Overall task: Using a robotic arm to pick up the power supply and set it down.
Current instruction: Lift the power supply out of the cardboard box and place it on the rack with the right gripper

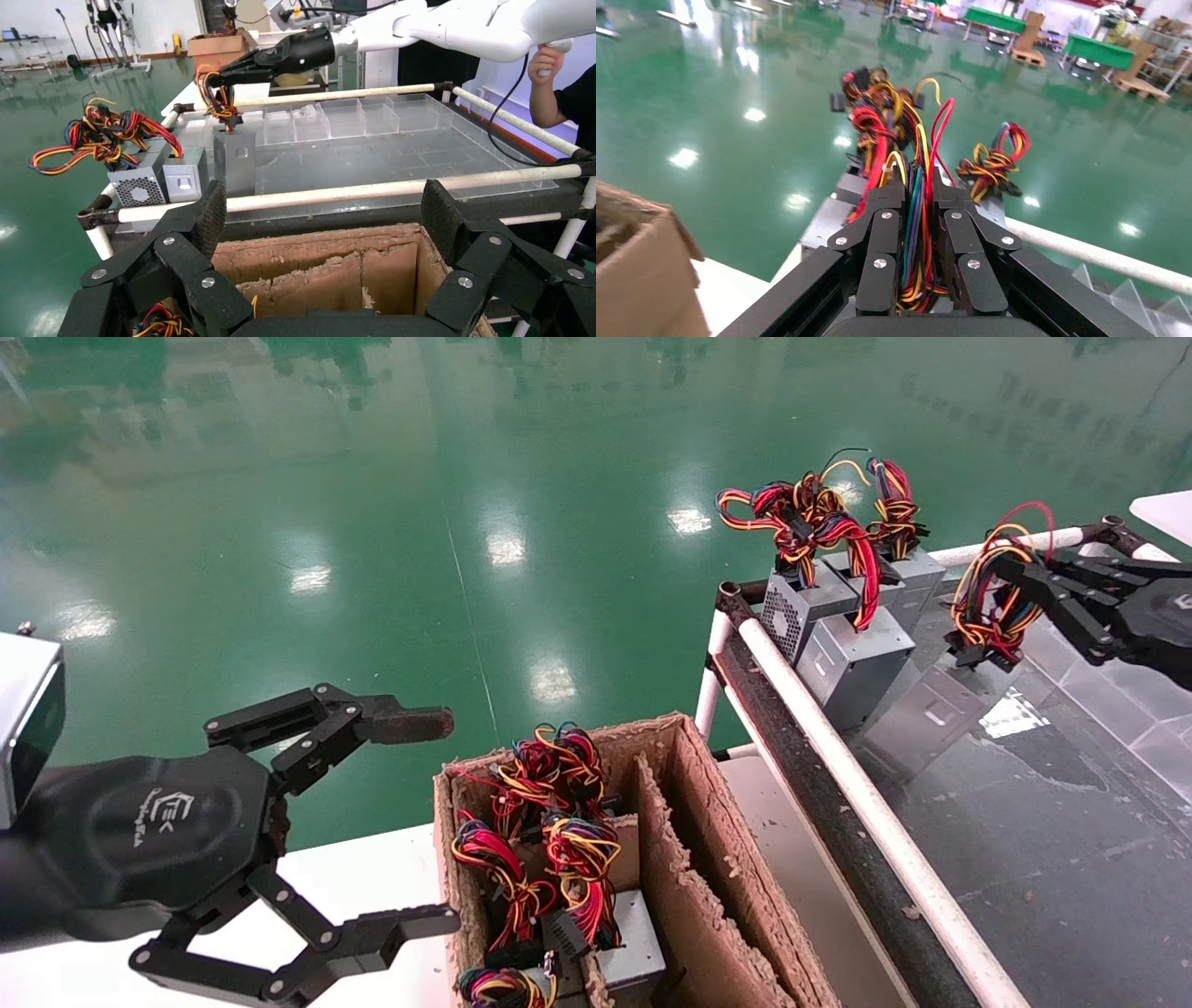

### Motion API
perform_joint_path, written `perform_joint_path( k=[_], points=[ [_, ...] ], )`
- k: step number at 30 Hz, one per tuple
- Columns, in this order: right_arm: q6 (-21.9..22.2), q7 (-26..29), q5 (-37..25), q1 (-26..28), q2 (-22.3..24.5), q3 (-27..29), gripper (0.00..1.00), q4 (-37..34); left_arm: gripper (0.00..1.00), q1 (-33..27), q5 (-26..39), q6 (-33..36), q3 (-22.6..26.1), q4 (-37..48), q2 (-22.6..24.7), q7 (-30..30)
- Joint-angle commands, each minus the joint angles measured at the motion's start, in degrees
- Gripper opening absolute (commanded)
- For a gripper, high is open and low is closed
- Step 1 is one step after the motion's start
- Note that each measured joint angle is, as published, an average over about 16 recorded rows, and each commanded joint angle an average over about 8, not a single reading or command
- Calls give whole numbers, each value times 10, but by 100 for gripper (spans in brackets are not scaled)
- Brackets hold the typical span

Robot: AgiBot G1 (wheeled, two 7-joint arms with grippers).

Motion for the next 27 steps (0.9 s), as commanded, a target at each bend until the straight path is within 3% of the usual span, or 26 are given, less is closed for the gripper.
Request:
perform_joint_path(
  k=[1, 27],
  points=[
    [8, -5, -9, 7, -7, -5, 0, -11, 100, 0, 0, 0, 0, 0, 0, 0],
    [37, -64, -66, 114, -102, -41, 0, -140, 100, 0, 0, 0, 0, 0, 0, 0]
  ],
)
